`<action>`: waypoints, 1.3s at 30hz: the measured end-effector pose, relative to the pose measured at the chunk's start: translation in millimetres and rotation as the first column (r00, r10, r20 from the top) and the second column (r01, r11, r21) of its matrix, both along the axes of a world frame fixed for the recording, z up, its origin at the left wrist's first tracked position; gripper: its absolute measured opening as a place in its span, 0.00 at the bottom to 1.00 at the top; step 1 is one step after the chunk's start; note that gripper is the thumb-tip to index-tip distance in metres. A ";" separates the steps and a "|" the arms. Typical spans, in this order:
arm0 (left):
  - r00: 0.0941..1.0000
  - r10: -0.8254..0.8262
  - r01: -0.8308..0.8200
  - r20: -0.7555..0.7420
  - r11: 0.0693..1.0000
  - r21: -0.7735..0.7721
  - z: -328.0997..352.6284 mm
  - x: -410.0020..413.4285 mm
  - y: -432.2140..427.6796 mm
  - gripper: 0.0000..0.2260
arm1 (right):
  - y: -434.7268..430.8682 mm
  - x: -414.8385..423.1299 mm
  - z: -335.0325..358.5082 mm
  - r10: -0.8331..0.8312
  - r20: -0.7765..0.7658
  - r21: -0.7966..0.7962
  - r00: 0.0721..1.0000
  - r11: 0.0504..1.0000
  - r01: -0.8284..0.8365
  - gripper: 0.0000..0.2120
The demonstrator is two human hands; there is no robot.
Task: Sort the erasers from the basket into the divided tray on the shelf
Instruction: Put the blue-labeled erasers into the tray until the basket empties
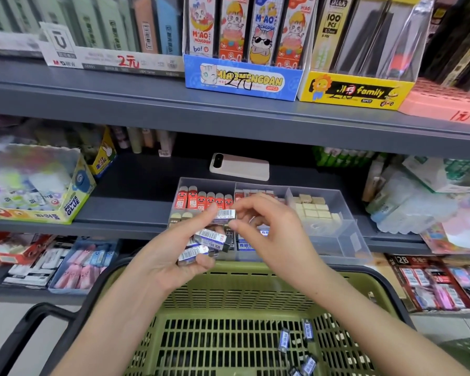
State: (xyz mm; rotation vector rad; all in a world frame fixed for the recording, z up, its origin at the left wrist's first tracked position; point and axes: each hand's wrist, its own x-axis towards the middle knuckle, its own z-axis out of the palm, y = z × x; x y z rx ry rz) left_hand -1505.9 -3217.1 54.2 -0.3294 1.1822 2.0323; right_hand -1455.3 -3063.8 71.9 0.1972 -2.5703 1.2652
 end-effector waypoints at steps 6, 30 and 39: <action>0.996 -0.078 0.080 -0.043 0.995 0.052 1.8 2.4 -4.8 0.27 | 31.9 -8.9 -5.7 -0.205 0.146 -0.228 0.968 0.945 0.235 0.08; 0.997 0.076 -0.077 0.024 0.995 0.057 -13.1 9.9 -22.3 0.18 | 26.3 -38.9 -54.5 -0.422 0.254 0.381 0.870 0.871 0.311 0.09; 0.996 0.076 -0.078 0.041 0.996 0.041 -0.9 16.2 -13.0 0.19 | 12.9 -14.6 -21.9 -0.236 0.071 0.238 0.969 0.948 0.213 0.10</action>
